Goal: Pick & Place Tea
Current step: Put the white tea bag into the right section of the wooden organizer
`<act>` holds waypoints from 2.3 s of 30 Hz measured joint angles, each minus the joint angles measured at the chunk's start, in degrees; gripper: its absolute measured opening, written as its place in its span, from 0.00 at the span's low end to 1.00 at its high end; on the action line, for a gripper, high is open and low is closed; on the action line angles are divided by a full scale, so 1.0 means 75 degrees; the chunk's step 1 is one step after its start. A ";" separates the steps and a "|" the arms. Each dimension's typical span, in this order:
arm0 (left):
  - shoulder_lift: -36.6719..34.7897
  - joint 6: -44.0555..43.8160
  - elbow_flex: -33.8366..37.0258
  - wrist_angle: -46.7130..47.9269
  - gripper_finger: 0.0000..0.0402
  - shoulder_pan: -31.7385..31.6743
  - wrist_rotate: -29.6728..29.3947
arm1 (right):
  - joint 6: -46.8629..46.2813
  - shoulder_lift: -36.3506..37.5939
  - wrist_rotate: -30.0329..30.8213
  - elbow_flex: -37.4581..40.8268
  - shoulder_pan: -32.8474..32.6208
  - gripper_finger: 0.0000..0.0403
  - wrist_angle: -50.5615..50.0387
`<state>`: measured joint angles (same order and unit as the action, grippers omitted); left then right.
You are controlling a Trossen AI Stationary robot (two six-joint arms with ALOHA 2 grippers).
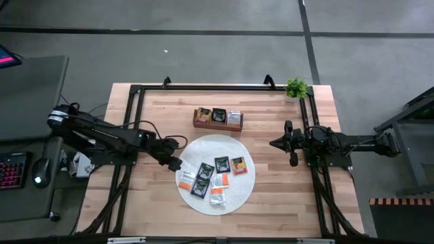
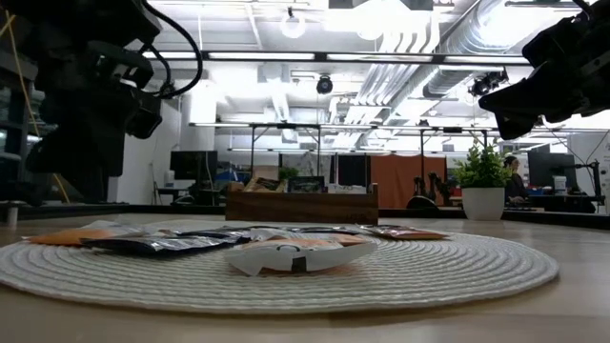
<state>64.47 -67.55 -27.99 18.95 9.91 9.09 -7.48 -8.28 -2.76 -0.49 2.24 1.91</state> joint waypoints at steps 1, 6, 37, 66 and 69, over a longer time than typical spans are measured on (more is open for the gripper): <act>0.0064 0.0025 0.0000 -0.0085 0.53 0.0000 0.0058 | 0.0002 -0.0002 0.0000 -0.0003 0.0000 0.03 0.0001; 0.0496 -0.0011 -0.0136 -0.0493 0.53 0.0000 0.0210 | 0.0002 -0.0002 0.0000 -0.0002 0.0000 0.03 0.0003; 0.1906 -0.0154 -0.0822 -0.0511 0.53 0.0338 -0.0003 | 0.0001 -0.0002 -0.0001 -0.0002 -0.0001 0.03 0.0001; 0.2504 0.0173 -0.1381 -0.0227 0.53 0.0495 0.0003 | 0.0002 -0.0002 -0.0003 -0.0002 -0.0003 0.03 0.0003; 0.2504 0.0175 -0.1382 -0.0113 0.53 0.0496 -0.0031 | 0.0002 -0.0001 -0.0001 0.0000 -0.0001 0.03 0.0003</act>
<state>83.24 -66.24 -38.35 18.10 13.63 8.85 -7.46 -8.29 -2.77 -0.49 2.23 1.93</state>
